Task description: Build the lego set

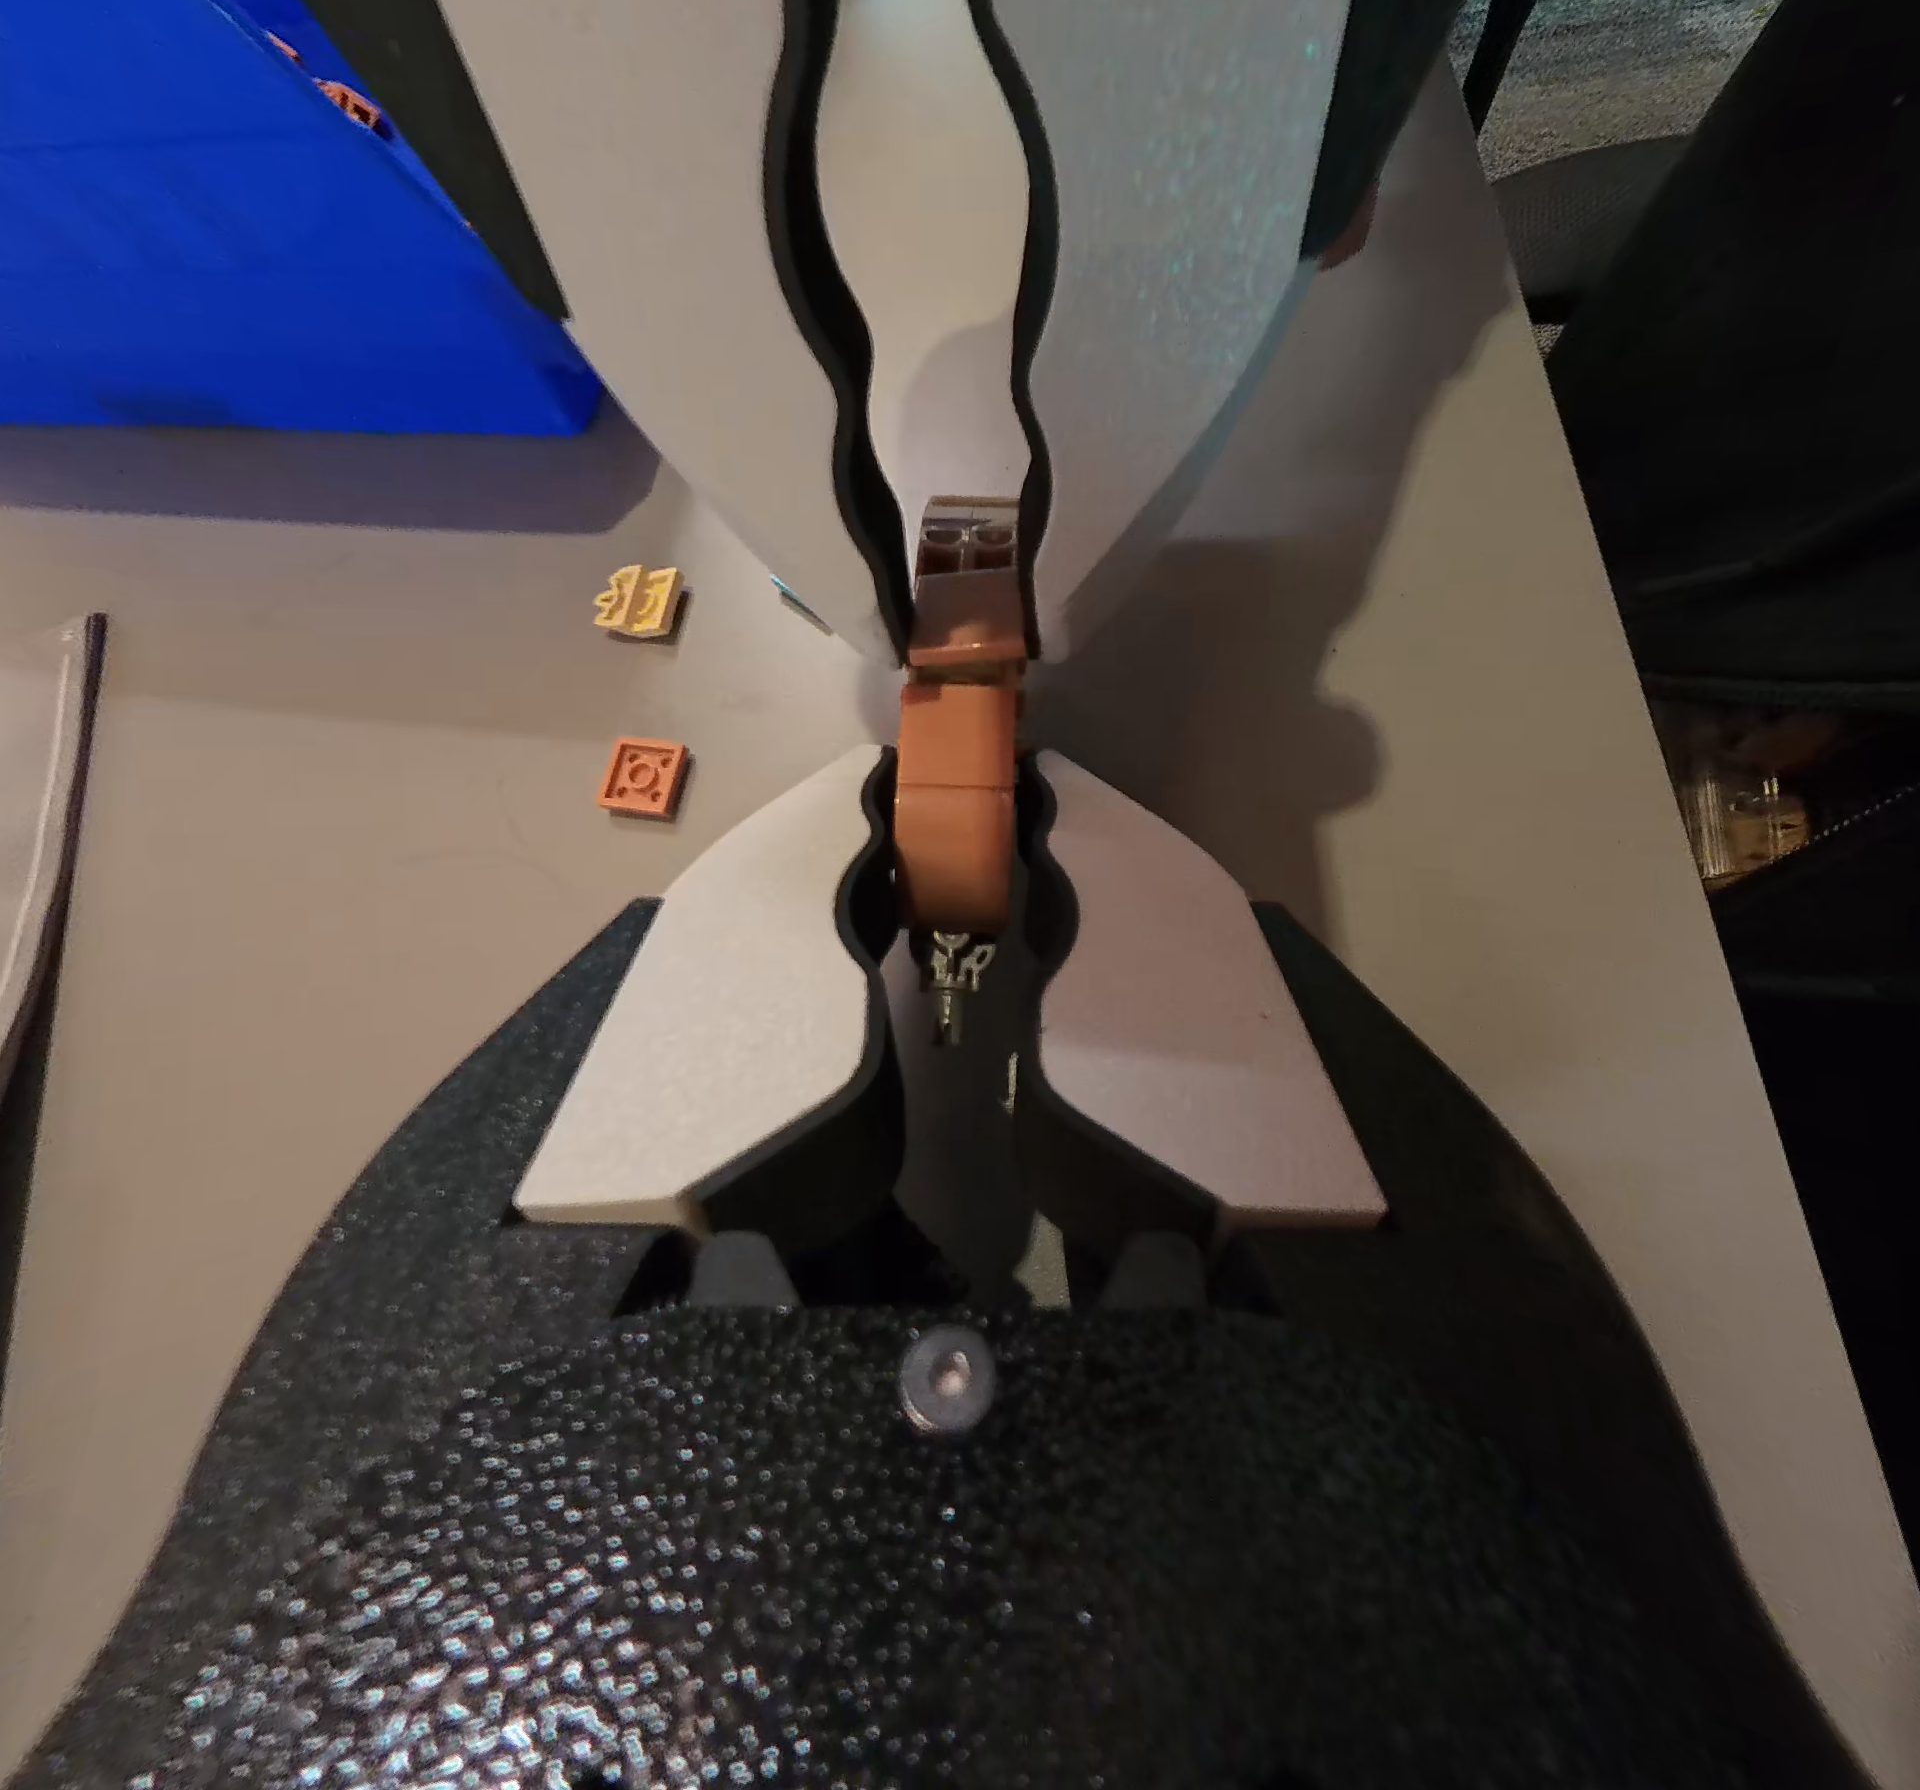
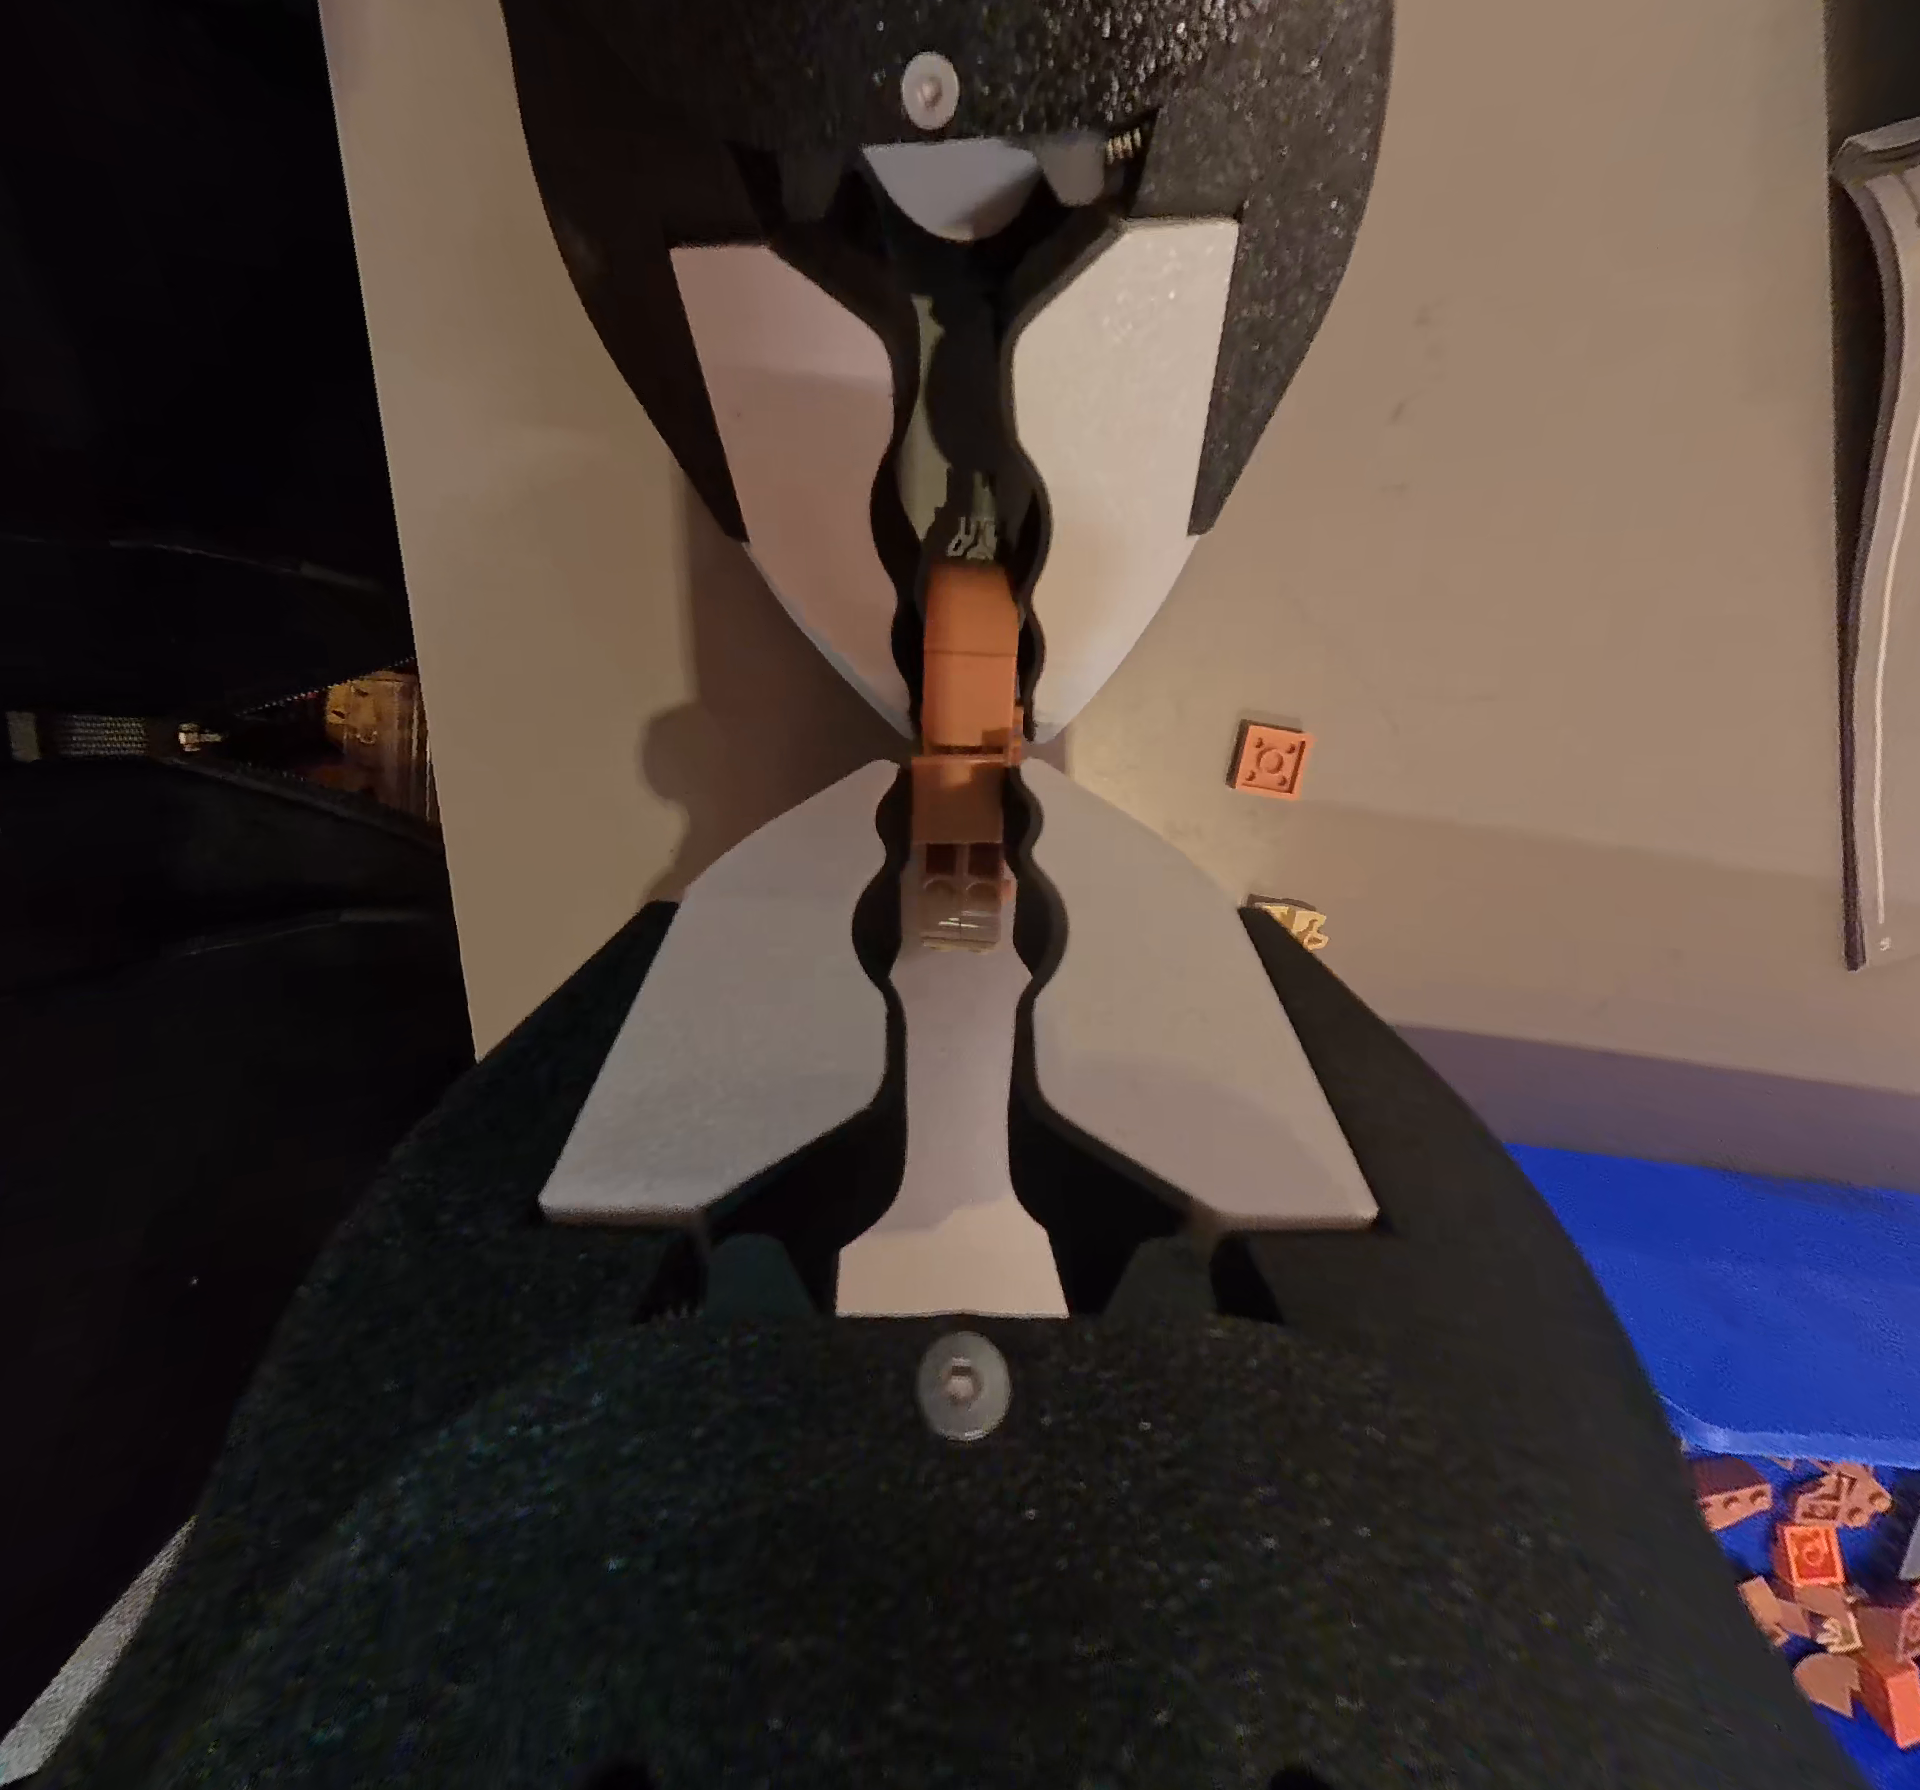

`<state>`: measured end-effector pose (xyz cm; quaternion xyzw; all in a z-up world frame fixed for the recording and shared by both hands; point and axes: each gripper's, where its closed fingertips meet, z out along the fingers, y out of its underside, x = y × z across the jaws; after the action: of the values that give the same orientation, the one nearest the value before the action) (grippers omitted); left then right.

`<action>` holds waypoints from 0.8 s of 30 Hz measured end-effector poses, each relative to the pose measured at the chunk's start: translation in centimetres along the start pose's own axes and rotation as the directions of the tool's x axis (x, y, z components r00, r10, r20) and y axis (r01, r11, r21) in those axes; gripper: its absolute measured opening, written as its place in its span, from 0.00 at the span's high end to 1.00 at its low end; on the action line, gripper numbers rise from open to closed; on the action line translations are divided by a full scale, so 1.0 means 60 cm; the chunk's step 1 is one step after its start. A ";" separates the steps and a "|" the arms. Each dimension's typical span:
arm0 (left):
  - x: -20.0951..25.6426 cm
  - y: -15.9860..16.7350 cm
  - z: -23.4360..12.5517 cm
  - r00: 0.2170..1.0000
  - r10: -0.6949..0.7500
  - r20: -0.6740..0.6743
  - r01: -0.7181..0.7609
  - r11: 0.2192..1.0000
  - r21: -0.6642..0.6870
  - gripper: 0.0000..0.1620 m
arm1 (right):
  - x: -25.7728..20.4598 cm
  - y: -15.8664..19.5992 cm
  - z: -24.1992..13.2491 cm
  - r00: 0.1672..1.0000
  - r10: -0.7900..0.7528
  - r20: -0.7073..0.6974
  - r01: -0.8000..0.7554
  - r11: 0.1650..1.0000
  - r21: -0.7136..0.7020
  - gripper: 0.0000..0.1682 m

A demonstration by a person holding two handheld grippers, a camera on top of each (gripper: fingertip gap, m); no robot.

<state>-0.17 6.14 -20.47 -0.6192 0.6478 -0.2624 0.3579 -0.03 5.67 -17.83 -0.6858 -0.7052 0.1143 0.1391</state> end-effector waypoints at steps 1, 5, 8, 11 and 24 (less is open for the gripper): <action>0.000 0.000 0.000 1.000 0.000 0.000 0.000 1.000 -0.001 0.88 | 0.000 0.000 0.000 1.000 0.002 0.000 -0.002 1.000 0.000 0.90; 0.000 0.001 0.001 1.000 -0.001 -0.002 0.001 1.000 -0.001 0.88 | -0.001 0.000 0.001 1.000 0.007 0.004 -0.007 1.000 0.005 0.89; 0.001 0.001 0.001 1.000 -0.008 -0.008 0.008 1.000 0.001 0.88 | -0.001 0.000 0.001 1.000 0.009 0.003 -0.009 1.000 0.008 0.89; 0.002 0.000 0.001 1.000 -0.014 -0.015 0.014 1.000 0.004 0.88 | 0.000 0.000 0.001 1.000 0.019 0.004 -0.019 1.000 0.020 0.89; 0.001 -0.003 -0.001 0.998 -0.046 -0.035 0.047 0.999 0.025 0.88 | 0.001 0.000 -0.005 0.999 0.042 0.017 -0.043 0.994 0.100 0.85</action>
<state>-0.11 6.06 -20.32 -0.6246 0.6360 -0.2897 0.3485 0.06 5.72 -17.54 -0.6919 -0.6847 0.1576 0.1659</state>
